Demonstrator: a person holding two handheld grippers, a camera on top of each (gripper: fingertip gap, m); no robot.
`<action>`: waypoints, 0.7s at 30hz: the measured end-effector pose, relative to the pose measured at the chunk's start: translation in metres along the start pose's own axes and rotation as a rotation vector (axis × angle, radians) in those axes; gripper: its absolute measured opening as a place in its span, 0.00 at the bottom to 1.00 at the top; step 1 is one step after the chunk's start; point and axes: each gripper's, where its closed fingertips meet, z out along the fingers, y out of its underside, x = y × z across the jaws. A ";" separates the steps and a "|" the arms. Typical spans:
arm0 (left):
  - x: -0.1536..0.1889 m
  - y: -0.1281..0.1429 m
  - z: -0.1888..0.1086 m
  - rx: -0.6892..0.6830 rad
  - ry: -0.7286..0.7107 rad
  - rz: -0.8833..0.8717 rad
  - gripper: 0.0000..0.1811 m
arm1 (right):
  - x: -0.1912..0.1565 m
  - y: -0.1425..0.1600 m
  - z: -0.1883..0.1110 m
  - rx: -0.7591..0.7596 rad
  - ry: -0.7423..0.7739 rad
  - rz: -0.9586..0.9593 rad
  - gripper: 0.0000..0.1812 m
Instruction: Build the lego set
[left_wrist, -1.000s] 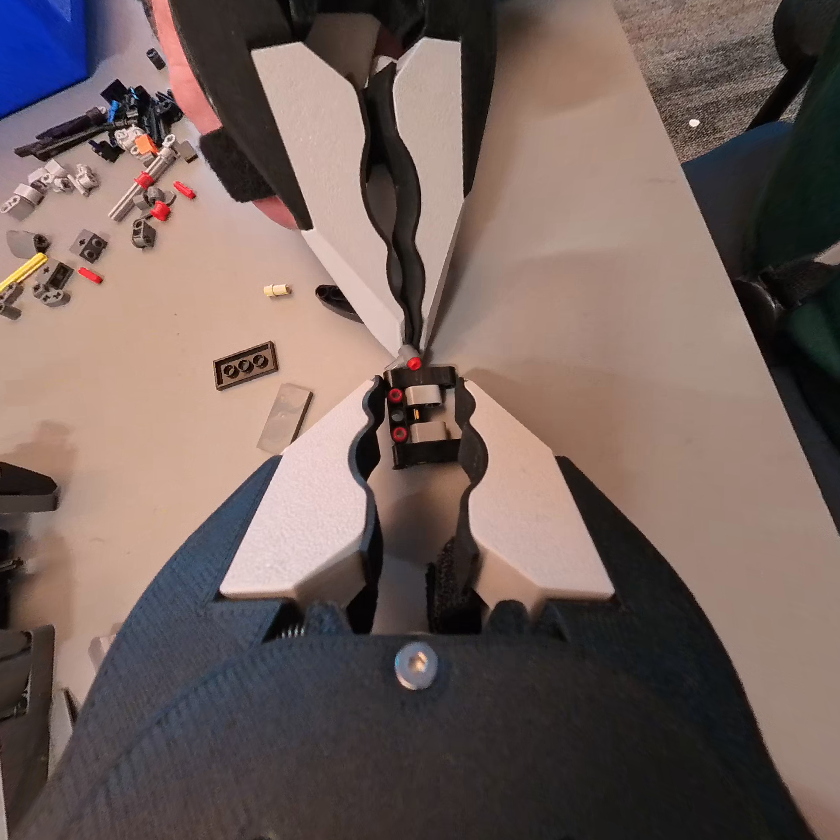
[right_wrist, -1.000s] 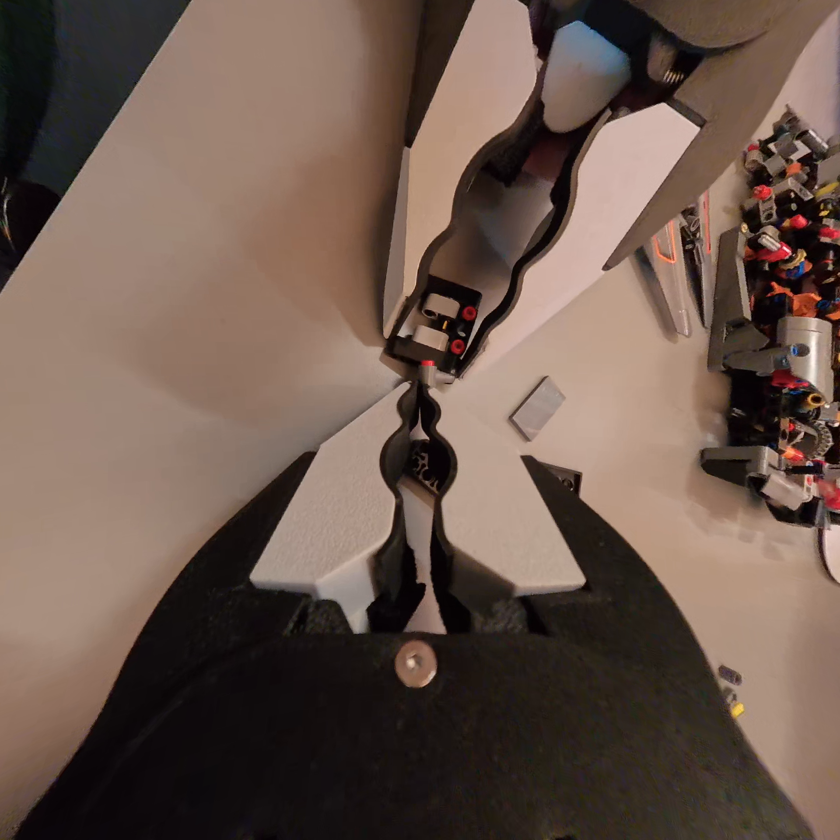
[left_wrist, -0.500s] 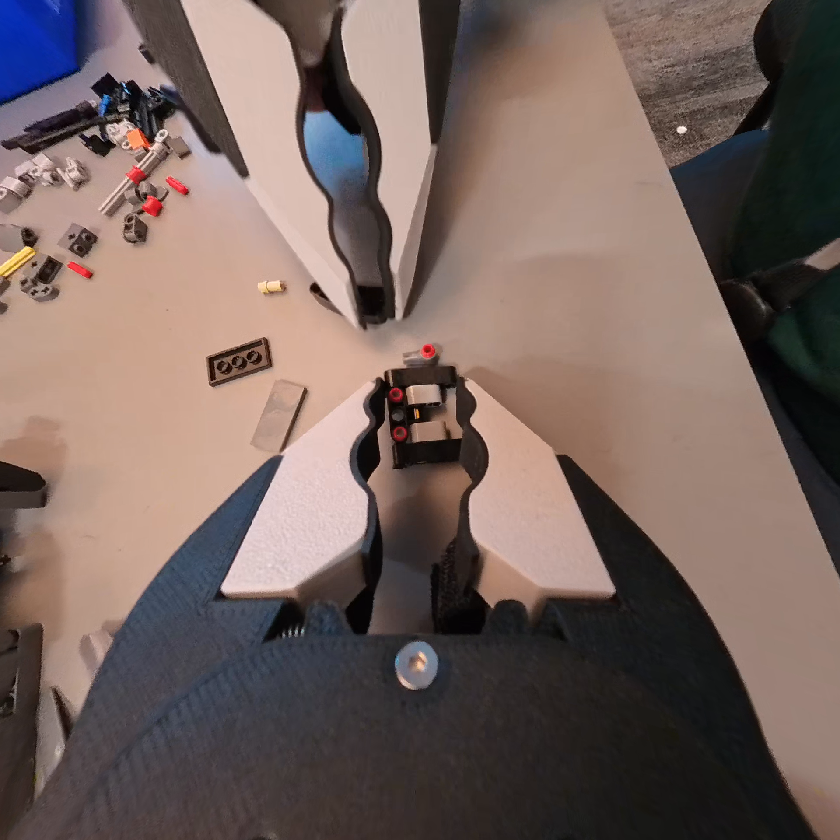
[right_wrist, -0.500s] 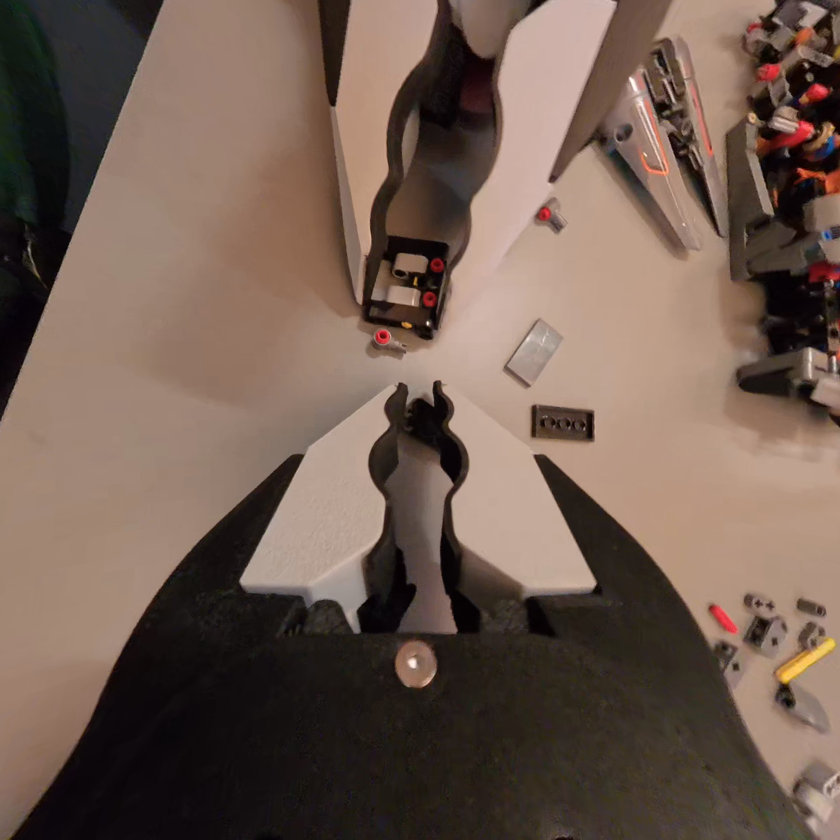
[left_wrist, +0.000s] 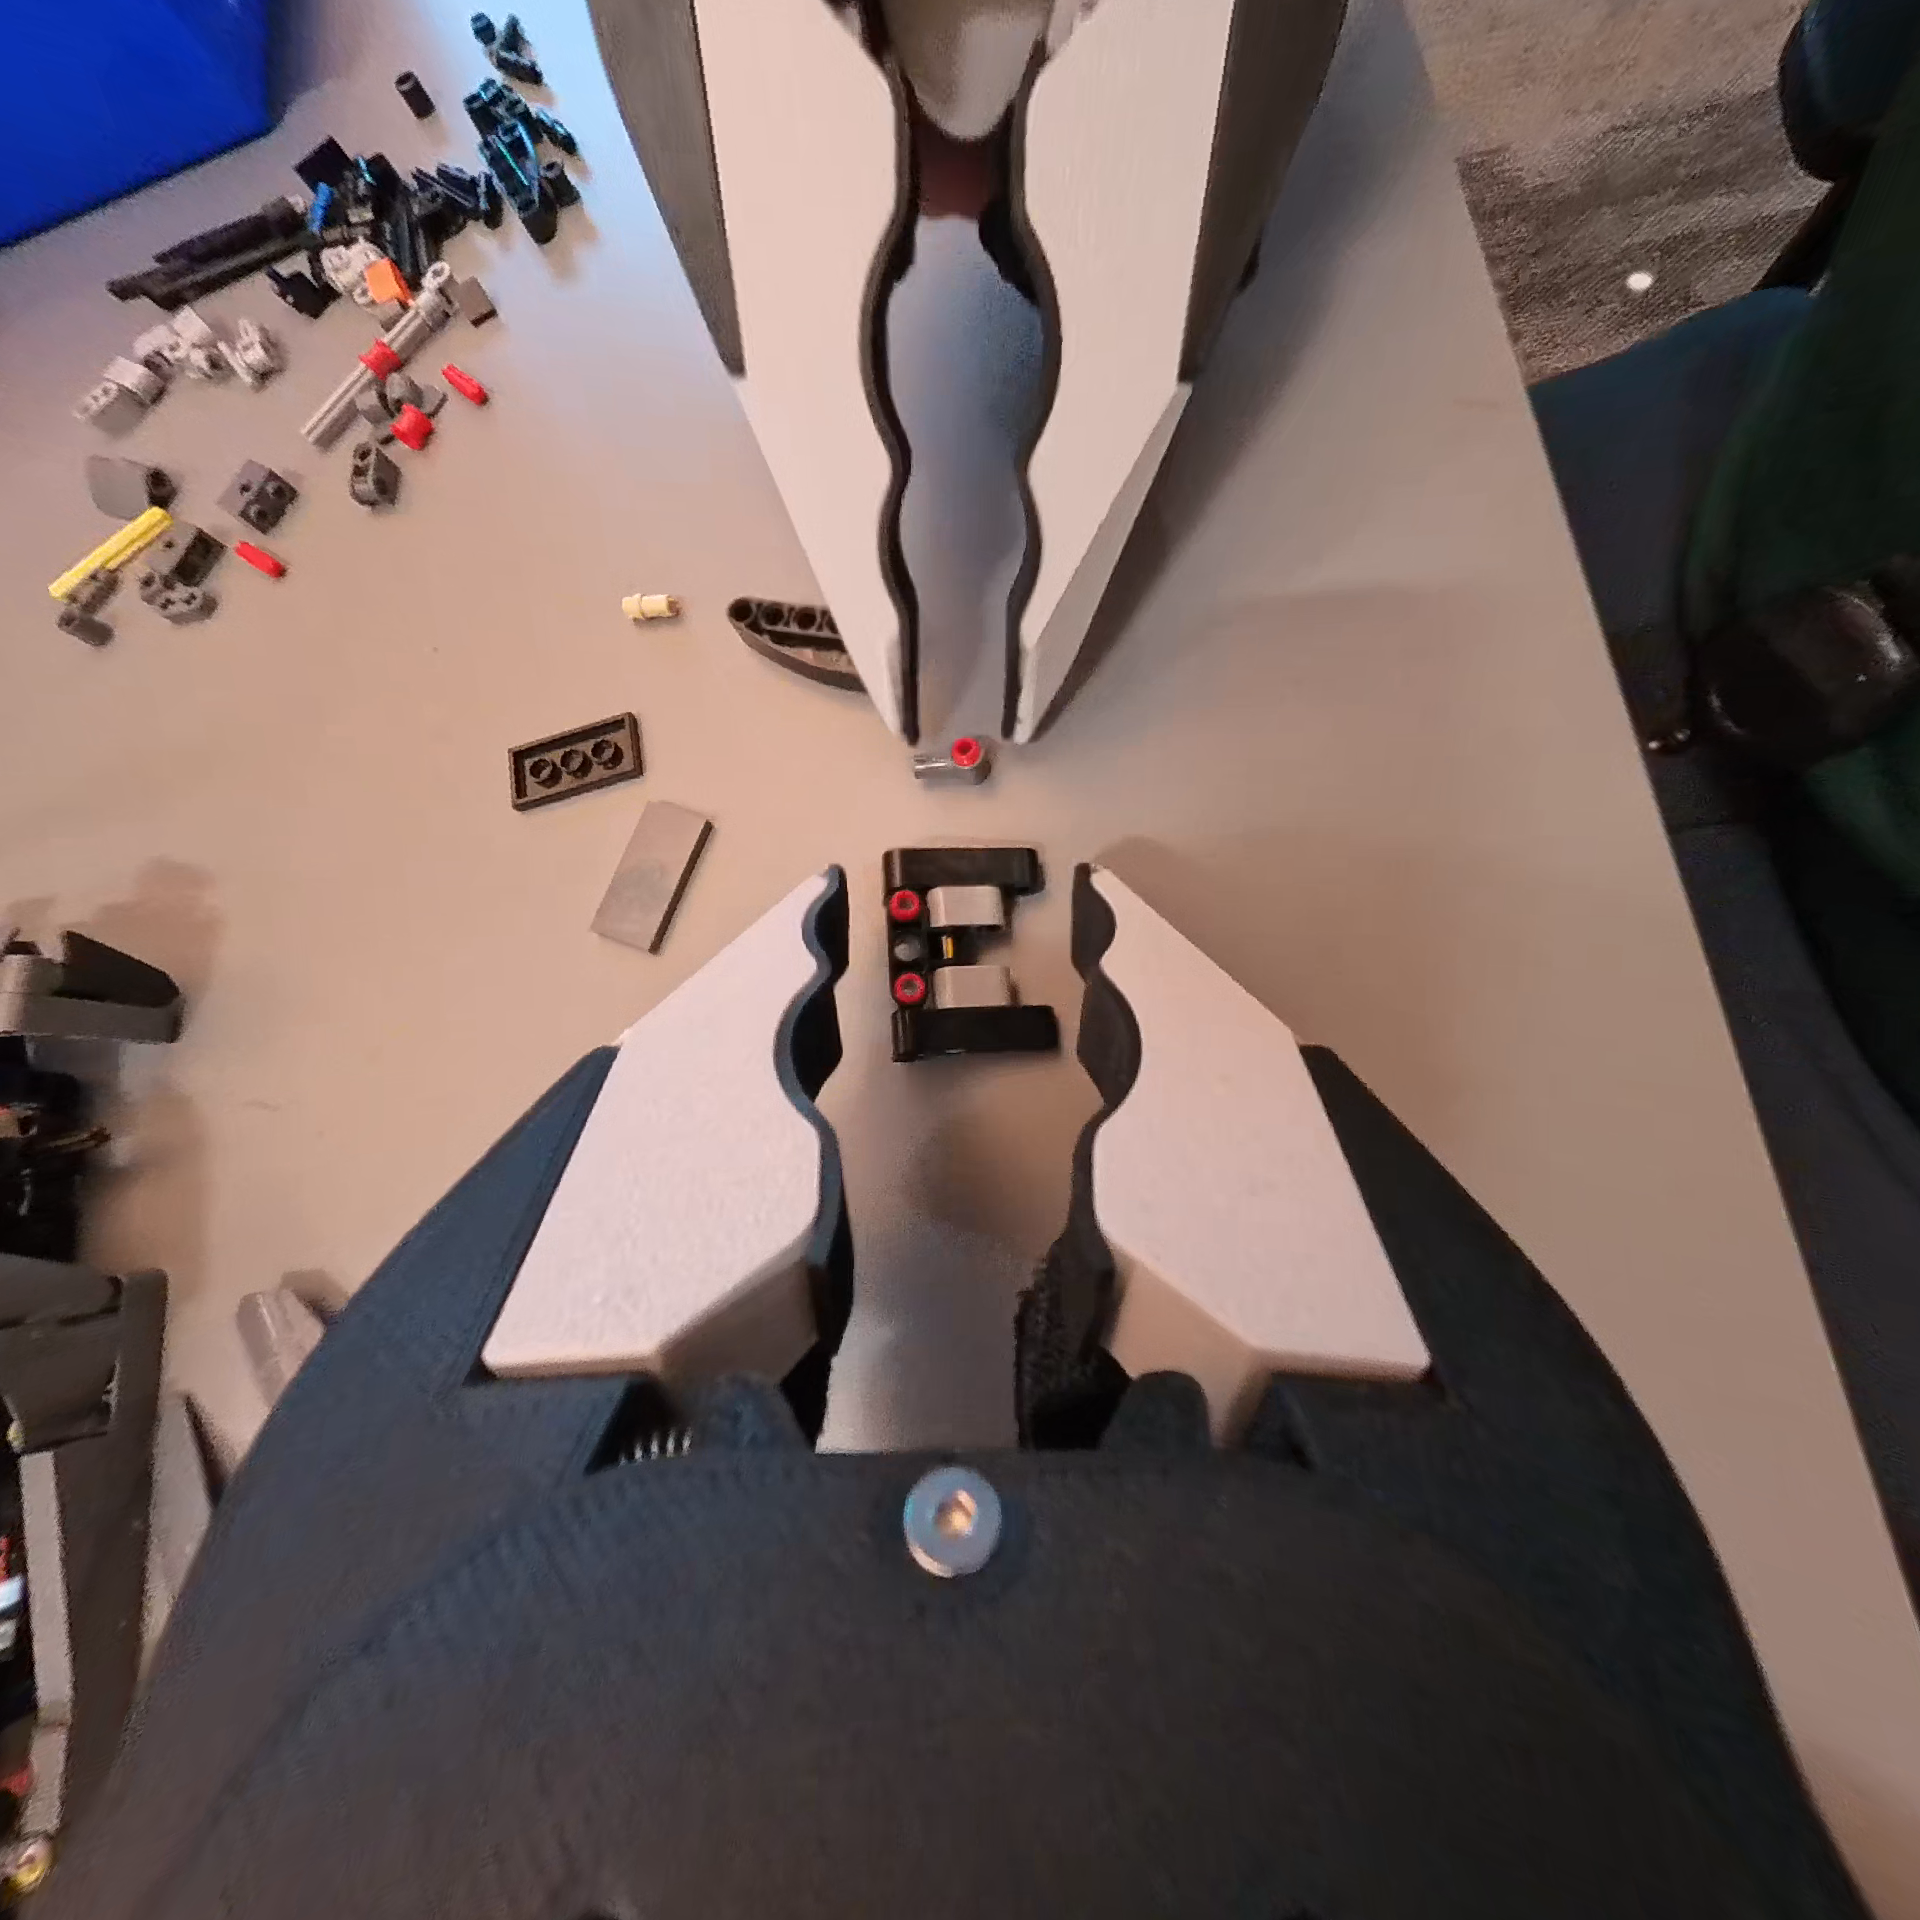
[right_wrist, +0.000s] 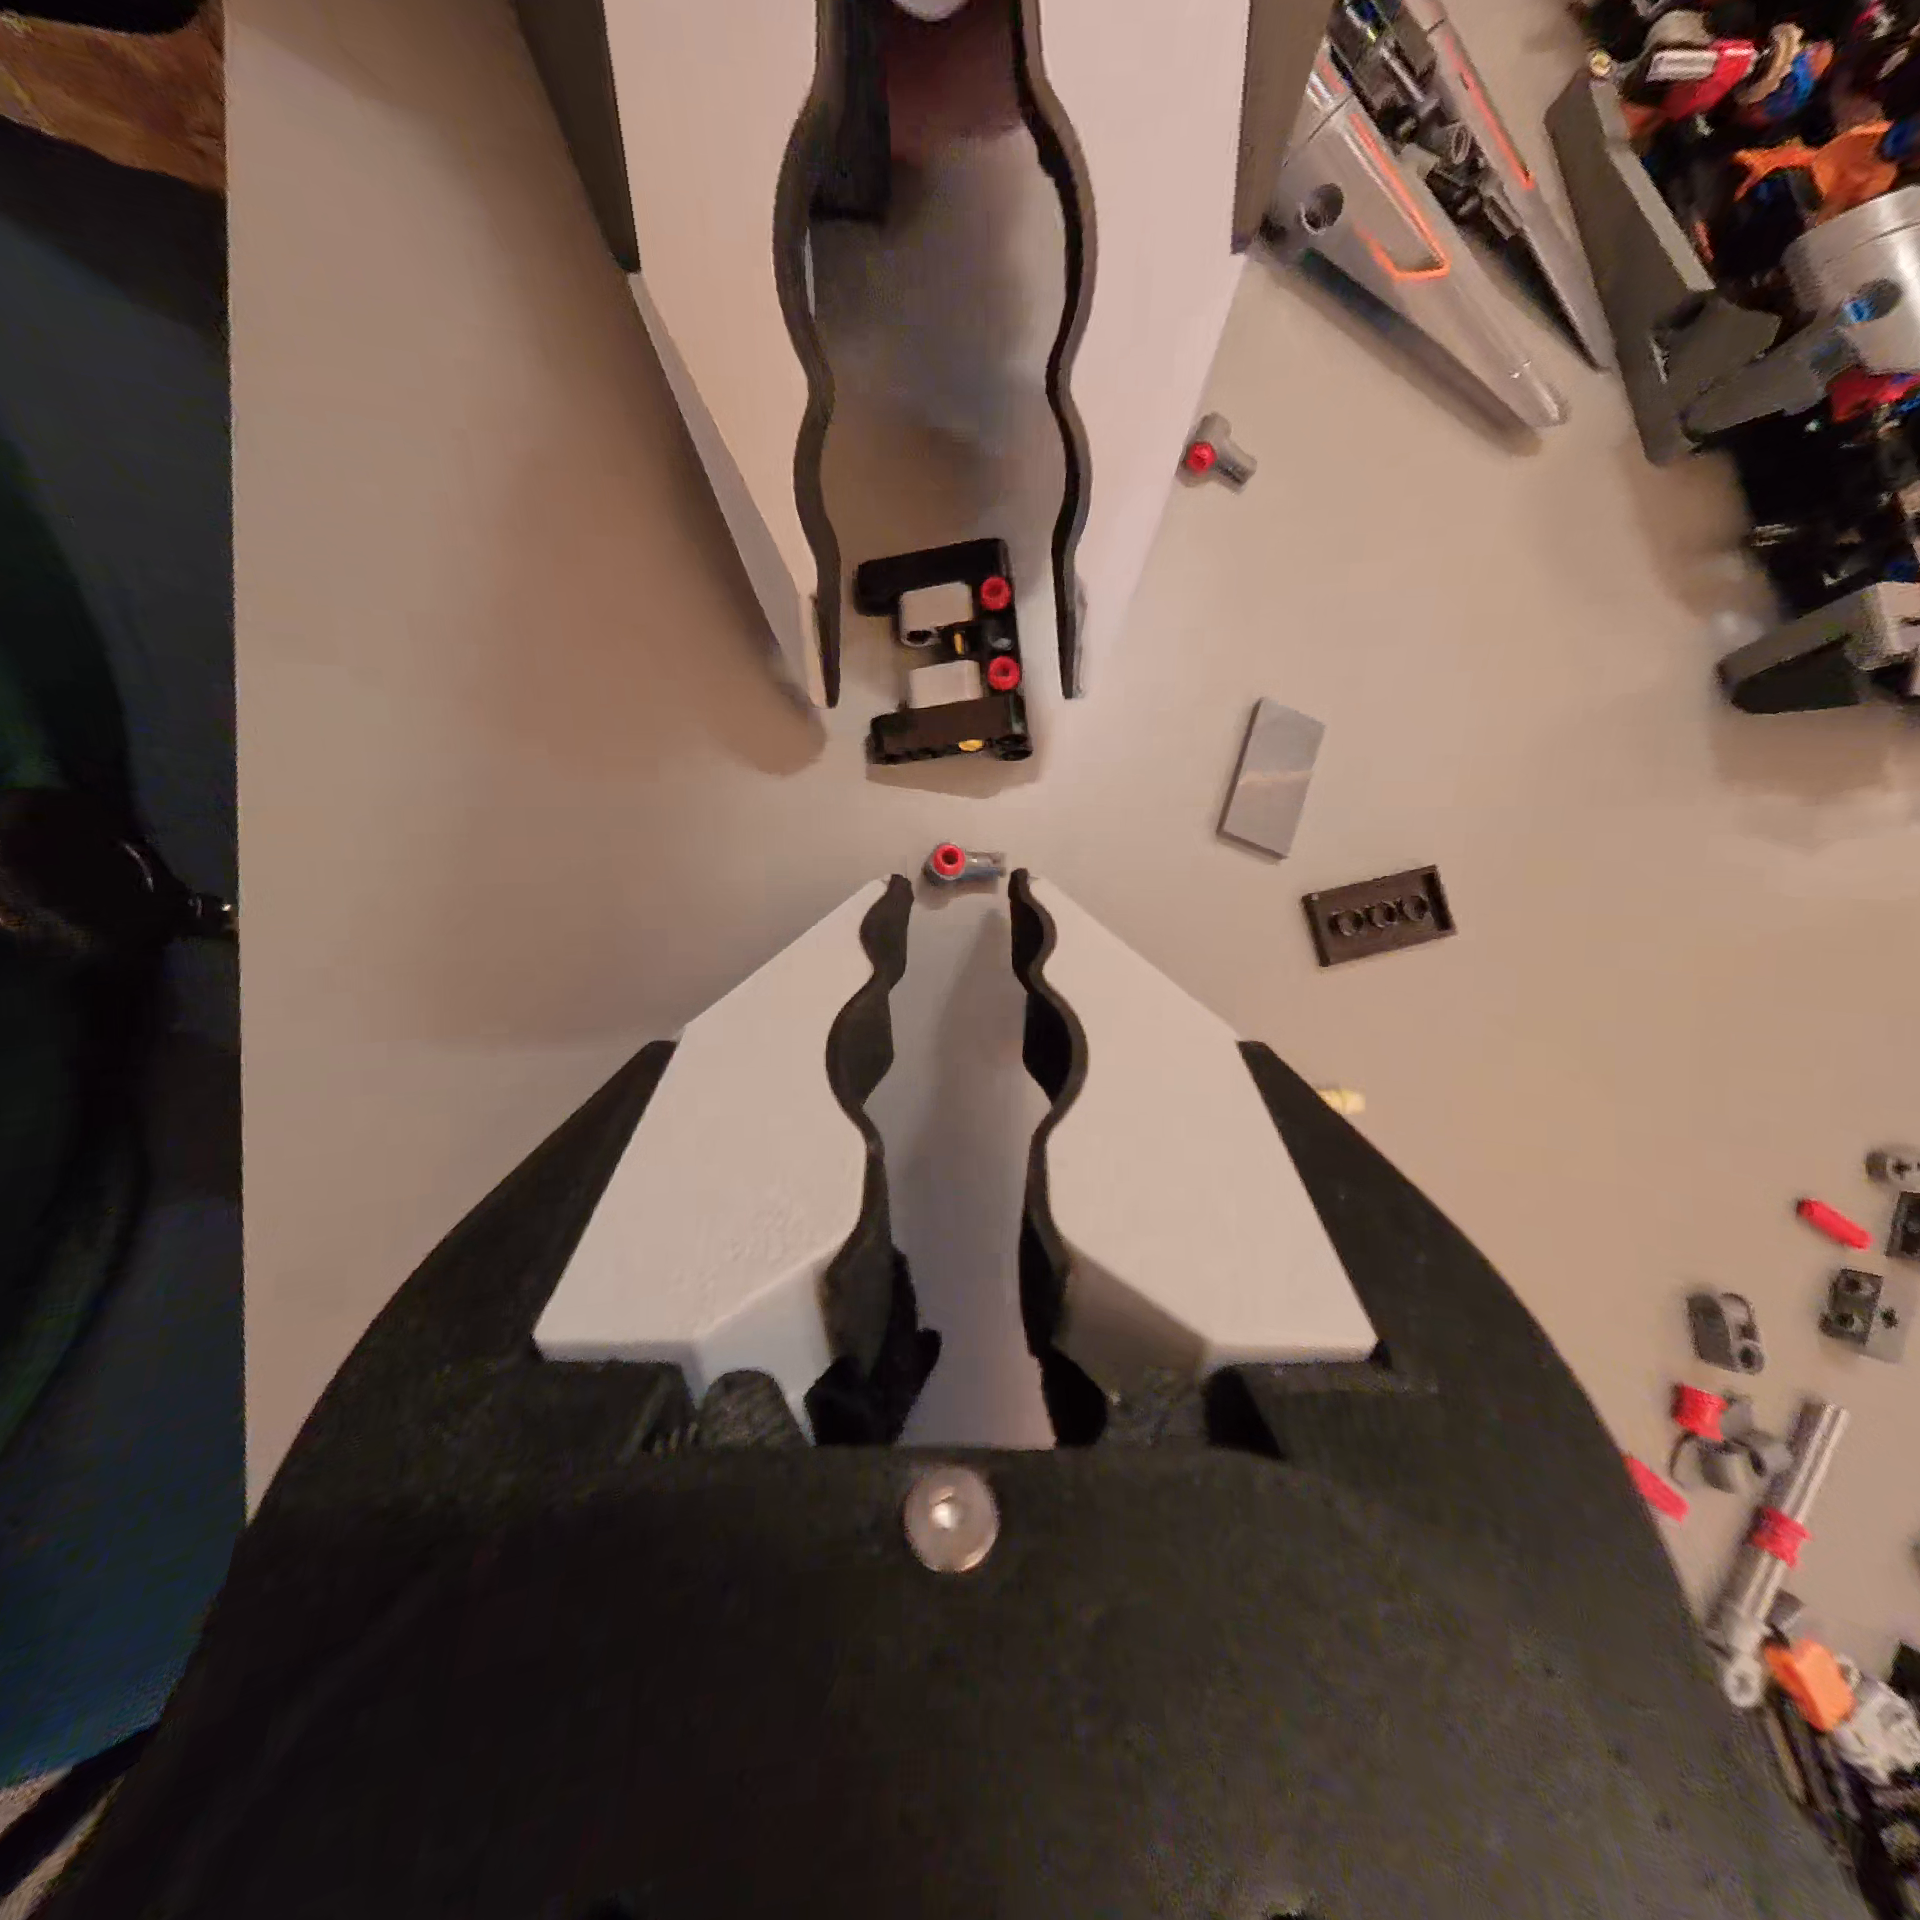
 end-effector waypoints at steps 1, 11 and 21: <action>0.000 -0.001 -0.002 -0.005 -0.009 0.005 0.22 | -0.001 -0.001 0.002 0.005 -0.002 0.014 0.08; -0.003 -0.002 -0.036 0.064 -0.150 -0.057 0.18 | -0.004 -0.005 0.006 -0.001 0.038 0.032 0.00; -0.002 0.003 -0.040 0.097 -0.173 -0.093 0.17 | -0.001 -0.010 0.000 0.017 0.047 0.068 0.08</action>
